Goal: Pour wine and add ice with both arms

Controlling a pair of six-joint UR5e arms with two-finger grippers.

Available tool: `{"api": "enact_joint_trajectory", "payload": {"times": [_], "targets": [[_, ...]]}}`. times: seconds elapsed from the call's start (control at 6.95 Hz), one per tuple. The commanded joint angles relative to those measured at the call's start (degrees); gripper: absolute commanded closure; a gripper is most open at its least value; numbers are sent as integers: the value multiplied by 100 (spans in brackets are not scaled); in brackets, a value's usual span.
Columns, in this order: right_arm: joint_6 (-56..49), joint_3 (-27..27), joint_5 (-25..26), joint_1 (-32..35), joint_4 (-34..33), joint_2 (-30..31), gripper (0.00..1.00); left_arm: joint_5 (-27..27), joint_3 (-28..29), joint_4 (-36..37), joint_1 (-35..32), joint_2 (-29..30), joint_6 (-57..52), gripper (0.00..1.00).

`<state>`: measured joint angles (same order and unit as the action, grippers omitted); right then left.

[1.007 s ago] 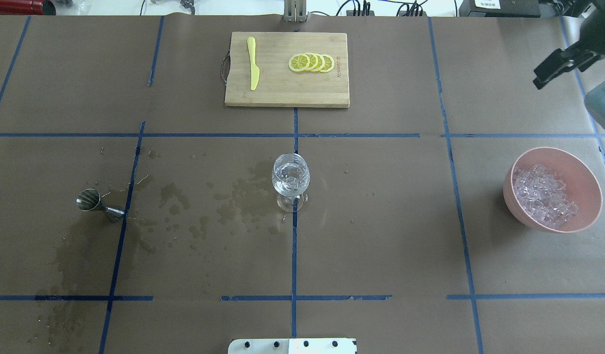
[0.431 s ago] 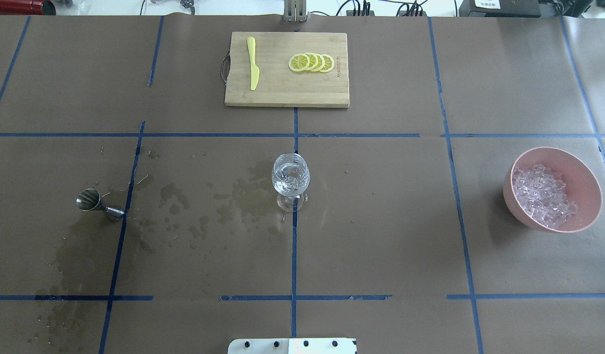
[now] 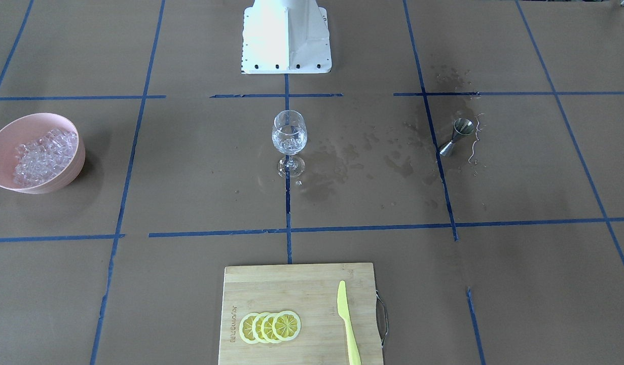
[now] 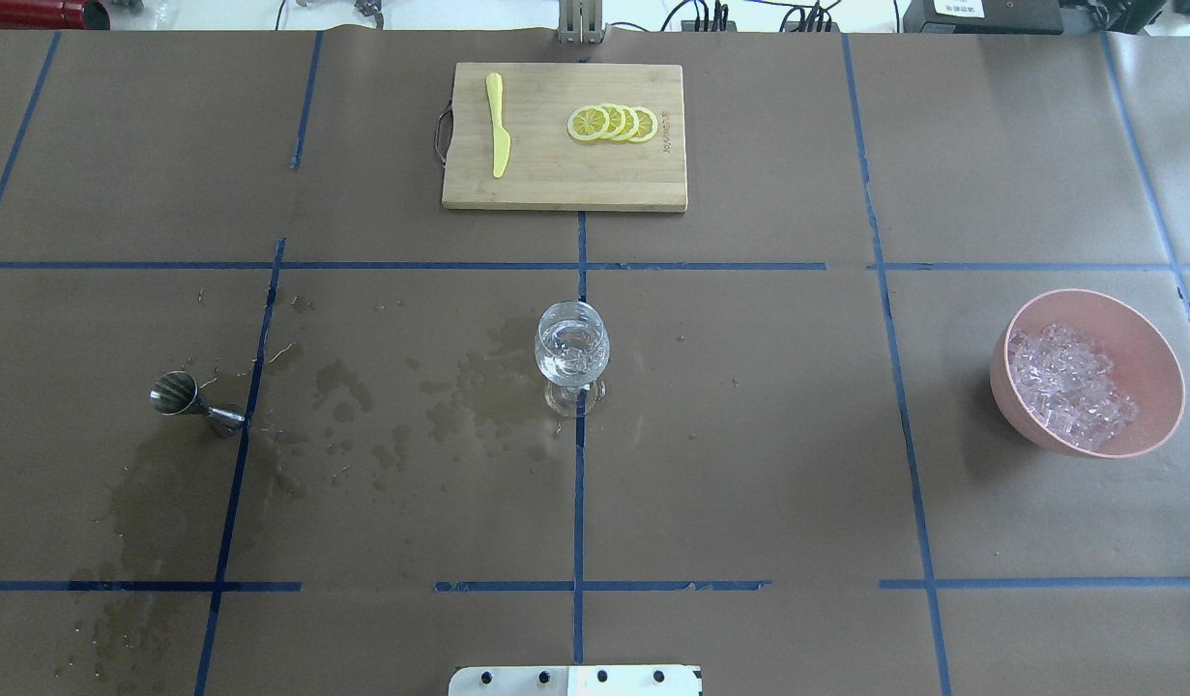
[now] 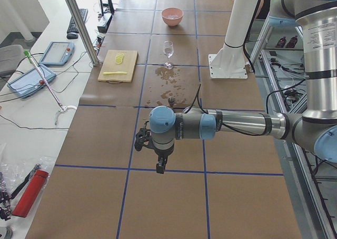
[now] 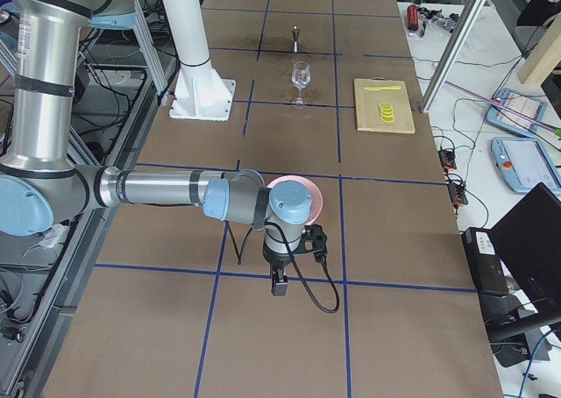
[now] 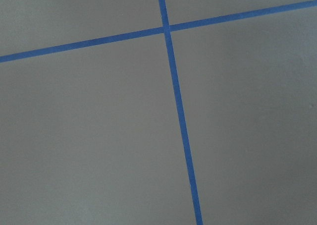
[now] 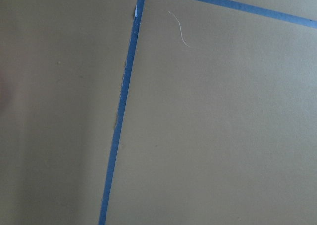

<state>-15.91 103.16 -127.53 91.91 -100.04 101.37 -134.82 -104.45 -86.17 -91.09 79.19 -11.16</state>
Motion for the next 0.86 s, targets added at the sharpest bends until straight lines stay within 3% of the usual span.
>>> {"api": "enact_joint_trajectory", "payload": {"times": [0.0,0.72], "targets": [[-44,-33,17,134,82,41,0,0,12,-6,12,9,-9,0],[305,11,0,134,82,-11,0,43,-5,-32,12,18,-53,0]]}}
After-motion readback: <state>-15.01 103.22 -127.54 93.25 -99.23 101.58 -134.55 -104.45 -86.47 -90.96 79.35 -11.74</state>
